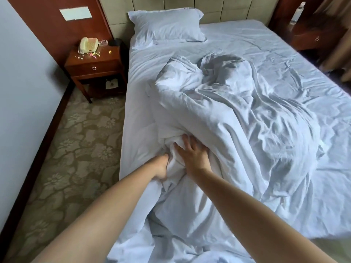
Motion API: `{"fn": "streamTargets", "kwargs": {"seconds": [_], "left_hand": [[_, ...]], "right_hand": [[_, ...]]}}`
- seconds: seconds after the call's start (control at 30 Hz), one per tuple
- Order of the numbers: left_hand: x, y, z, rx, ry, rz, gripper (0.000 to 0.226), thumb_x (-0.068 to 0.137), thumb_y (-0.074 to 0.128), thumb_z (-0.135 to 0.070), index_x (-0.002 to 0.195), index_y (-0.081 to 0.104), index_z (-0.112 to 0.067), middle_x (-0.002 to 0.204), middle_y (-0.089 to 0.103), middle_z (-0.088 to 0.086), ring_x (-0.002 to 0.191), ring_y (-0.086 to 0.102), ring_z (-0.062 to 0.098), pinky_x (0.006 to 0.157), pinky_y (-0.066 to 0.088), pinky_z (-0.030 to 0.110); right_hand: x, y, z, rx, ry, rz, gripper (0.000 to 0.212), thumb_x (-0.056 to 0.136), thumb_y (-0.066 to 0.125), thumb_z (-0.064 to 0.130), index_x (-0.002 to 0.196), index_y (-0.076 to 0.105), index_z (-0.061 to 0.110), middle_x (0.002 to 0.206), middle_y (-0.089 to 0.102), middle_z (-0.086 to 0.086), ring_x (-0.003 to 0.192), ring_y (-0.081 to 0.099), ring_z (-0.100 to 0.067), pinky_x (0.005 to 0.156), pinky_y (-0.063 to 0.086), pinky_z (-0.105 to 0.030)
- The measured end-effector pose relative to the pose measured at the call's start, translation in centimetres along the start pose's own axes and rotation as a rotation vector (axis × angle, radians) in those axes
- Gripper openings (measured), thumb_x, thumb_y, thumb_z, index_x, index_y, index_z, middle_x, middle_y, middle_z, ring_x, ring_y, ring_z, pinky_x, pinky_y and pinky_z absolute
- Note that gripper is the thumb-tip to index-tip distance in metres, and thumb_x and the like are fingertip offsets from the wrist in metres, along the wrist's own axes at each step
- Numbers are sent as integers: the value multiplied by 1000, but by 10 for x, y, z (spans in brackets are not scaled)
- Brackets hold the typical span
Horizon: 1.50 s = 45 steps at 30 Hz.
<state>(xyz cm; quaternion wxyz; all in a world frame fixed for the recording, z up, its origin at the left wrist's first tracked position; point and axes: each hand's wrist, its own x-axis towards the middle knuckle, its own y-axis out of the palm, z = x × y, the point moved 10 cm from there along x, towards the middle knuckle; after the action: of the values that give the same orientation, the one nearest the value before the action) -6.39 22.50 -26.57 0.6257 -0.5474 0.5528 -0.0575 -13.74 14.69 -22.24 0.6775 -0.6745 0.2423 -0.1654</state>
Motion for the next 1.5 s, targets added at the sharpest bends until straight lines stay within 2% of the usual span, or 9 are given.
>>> {"fn": "streamTargets", "kwargs": {"seconds": [0.17,0.3,0.4,0.6,0.8,0.9,1.03,1.3,1.5], "left_hand": [[7,-23,0,10,-82,-52,29,85,58,-23,112,54,-12,116,58,9,104,59,30,80,48,33],[-2,-64,-15,-35,-43,-84,10,85,45,0,89,53,-5,111,58,17,94,57,28,68,38,26],[-26,-76,-25,-23,15,-120,24,82,41,4,68,37,-14,95,55,15,81,49,24,65,34,26],[-111,-97,0,-48,104,-170,31,77,36,12,64,34,-17,71,44,0,68,44,19,51,26,27],[-164,-45,52,-77,60,-94,29,76,37,11,67,35,-17,82,49,8,75,43,19,53,26,27],[-153,-27,53,-21,24,-117,17,84,42,2,82,38,-15,103,54,13,83,46,20,55,31,27],[-140,-22,55,-53,-41,-143,16,77,53,-10,84,39,-14,96,50,6,80,51,22,54,34,26],[-95,-31,15,36,-37,-227,71,70,68,-49,128,43,-17,132,43,5,120,48,26,84,44,33],[-48,-44,-24,136,-47,-250,69,76,67,-47,133,44,-16,134,42,5,127,44,27,92,43,36]], "right_hand": [[16,-7,-28,-116,-31,38,58,101,35,30,152,8,35,160,0,-3,147,4,-25,116,15,-47],[18,-36,-73,-125,76,-6,58,103,28,26,152,-2,33,160,0,-6,145,13,-25,114,23,-42],[16,-51,-86,-117,169,-8,60,103,30,27,151,-4,35,157,8,-9,137,31,-25,99,41,-38],[-7,-67,-110,-249,232,-26,61,102,28,28,151,-9,32,157,8,-11,141,23,-25,108,30,-36],[-37,-77,-26,-205,116,-105,58,97,37,19,151,17,23,147,25,-11,137,25,-29,116,16,-44],[-47,-58,7,-168,43,-13,65,95,43,16,151,12,18,157,8,-13,145,8,-29,119,7,-47],[-59,-41,24,-161,-26,86,83,91,54,20,153,-1,20,160,-8,-11,148,-5,-28,119,0,-46],[-51,-32,32,-139,-152,65,77,89,57,35,152,15,24,160,-2,-9,148,0,-26,118,2,-47],[-26,-39,-6,-111,-30,-52,73,55,84,37,124,62,26,139,51,-2,129,49,-28,107,35,-47]]}}
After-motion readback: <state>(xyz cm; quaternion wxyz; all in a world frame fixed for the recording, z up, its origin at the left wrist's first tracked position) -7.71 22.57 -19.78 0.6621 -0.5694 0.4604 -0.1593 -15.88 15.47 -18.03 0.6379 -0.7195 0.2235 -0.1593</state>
